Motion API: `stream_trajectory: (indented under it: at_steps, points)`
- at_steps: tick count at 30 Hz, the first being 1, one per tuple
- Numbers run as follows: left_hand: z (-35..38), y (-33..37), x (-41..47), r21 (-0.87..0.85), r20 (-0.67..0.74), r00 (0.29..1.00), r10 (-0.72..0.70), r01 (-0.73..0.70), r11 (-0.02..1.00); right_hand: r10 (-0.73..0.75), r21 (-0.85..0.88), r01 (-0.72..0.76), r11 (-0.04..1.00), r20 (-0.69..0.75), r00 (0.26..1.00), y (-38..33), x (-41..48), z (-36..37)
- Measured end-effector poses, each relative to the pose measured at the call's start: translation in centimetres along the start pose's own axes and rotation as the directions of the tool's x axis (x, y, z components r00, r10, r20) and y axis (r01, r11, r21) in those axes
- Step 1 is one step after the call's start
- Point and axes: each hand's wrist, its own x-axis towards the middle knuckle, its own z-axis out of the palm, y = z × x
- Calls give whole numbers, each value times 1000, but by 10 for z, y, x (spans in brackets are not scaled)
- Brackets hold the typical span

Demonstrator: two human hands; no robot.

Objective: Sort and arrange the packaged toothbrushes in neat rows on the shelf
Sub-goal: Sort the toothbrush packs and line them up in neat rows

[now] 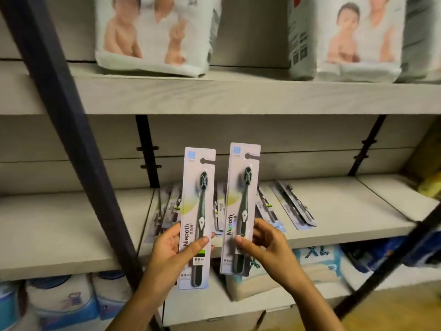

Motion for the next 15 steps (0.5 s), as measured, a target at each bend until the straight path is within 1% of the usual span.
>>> stream_trajectory:
  at_steps: [2, 4, 11, 13, 15]
  points:
    - [18, -4, 10, 19, 27, 1000, 0, 0, 1000, 4, 30, -3, 1000, -45, 999, 4, -1, -20]
    - [38, -8, 18, 34, 40, 999, 18, -19, 999, 12, 46, -10, 999, -60, 998, 8, -2, -42]
    - [132, -26, 54, 17, 25, 1000, 12, -12, 1000, 57, 29, -55, 998, -50, 997, 32, 16, -139]
    - [159, -34, 67, 14, -19, 1000, 3, -3, 1000, 74, -8, -74, 997, -39, 997, 47, 27, -172]
    - [184, -43, 78, 12, -98, 995, 2, -1, 1000, 112, -11, -112, 994, -12, 994, 58, 38, -206]
